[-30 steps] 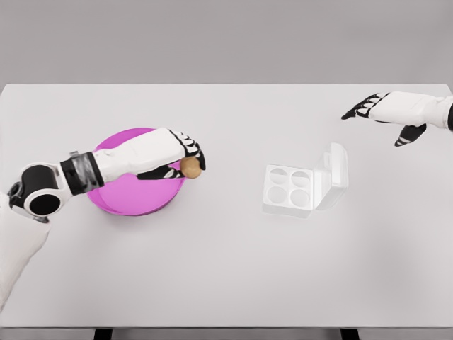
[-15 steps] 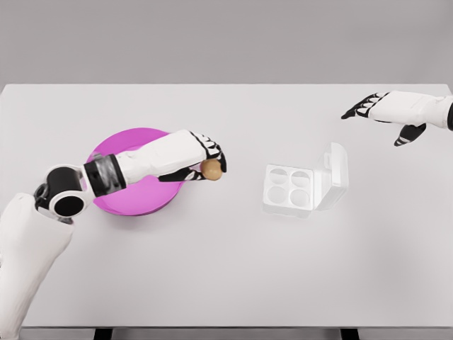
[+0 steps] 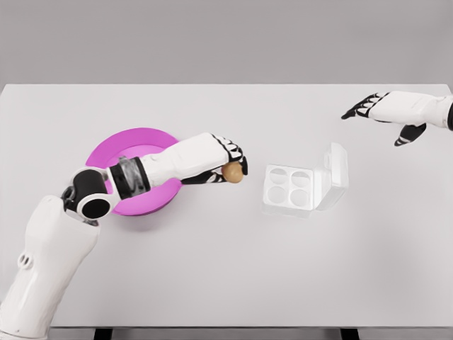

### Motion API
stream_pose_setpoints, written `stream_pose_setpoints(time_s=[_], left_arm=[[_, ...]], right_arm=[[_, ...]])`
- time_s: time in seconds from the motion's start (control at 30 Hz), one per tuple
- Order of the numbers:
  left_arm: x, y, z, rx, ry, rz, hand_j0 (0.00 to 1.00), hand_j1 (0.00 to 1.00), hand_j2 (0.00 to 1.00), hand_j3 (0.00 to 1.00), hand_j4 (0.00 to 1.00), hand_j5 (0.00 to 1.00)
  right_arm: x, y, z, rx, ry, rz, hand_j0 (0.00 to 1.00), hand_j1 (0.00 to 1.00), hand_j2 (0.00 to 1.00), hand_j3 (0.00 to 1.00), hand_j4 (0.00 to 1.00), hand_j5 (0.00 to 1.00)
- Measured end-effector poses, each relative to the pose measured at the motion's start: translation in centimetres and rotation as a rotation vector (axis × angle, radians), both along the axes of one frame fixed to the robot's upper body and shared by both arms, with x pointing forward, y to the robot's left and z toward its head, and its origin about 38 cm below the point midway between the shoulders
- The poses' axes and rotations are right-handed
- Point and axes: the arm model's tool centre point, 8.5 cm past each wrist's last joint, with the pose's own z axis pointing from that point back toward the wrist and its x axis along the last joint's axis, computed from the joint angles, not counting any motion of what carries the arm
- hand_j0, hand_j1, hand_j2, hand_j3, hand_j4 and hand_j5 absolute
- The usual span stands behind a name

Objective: Pack egg into the box and close the box lid

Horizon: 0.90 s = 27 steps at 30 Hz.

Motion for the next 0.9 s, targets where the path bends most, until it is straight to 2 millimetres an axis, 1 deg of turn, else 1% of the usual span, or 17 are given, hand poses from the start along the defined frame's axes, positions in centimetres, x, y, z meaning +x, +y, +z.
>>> stream_pose_setpoints(time_s=[0.13,0.37,0.53,0.77,0.9], left_arm=[[-0.1,-1.4,0.0,-0.024,0.004,-0.010,0.44,0.44,0.44,0.44,0.44,0.44],[-0.1,-3.1,-0.2,-0.035,0.005,-0.017,0.44,0.44,0.44,0.44,0.44,0.44],[-0.1,-4.2,-0.5,-0.045,0.019,-0.022,0.44,0.44,0.44,0.44,0.44,0.44],[-0.4,-6.5,-1.1,-0.032,0.038,-0.047,0.44,0.44,0.44,0.44,0.44,0.44],[-0.2,-7.4,-0.7,-0.031,0.035,-0.056,0.44,0.44,0.44,0.44,0.44,0.44]], right_arm=[[0.0,0.1,0.0,0.000,0.000,0.003,1.00,1.00,1.00,1.00,1.00,1.00],[0.0,0.2,0.0,0.001,0.000,0.006,1.00,1.00,1.00,1.00,1.00,1.00],[0.1,0.3,0.3,0.001,-0.005,0.007,1.00,1.00,1.00,1.00,1.00,1.00],[0.1,0.3,0.2,0.001,-0.005,0.007,1.00,1.00,1.00,1.00,1.00,1.00],[0.1,0.3,0.2,0.001,-0.005,0.007,1.00,1.00,1.00,1.00,1.00,1.00]])
